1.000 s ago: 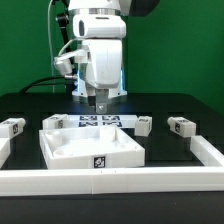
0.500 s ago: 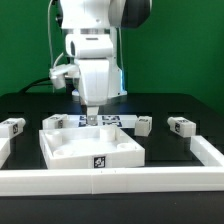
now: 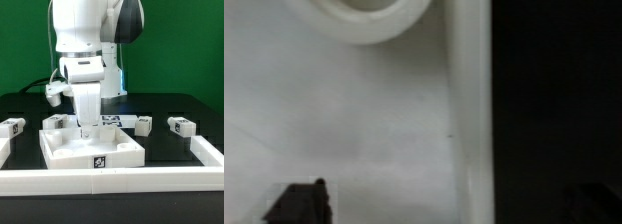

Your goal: Assemble square table

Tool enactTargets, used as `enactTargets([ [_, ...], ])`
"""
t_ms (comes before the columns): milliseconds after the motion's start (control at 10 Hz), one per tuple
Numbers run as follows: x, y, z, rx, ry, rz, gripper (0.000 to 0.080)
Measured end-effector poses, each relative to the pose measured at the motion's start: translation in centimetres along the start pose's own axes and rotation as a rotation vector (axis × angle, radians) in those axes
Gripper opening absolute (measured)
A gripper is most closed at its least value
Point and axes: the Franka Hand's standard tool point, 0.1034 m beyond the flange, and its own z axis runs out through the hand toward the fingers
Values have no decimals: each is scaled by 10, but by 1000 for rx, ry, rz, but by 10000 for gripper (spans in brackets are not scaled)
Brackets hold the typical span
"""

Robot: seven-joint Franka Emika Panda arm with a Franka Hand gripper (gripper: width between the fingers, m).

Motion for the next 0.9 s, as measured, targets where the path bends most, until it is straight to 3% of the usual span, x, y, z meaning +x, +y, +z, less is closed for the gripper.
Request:
enactTargets([
  [200,4,-2,8,5,6,-1,637],
  [400,4,-2,9,7,7,1,320],
  [500,4,-3,9,7,7,2,320],
  [600,4,-3,9,7,7,2,138],
  [700,4,-2,9,5,7,3,138],
  [800,3,-1,8,2,6,4,59],
  [900,3,-1,8,2,6,4,59],
])
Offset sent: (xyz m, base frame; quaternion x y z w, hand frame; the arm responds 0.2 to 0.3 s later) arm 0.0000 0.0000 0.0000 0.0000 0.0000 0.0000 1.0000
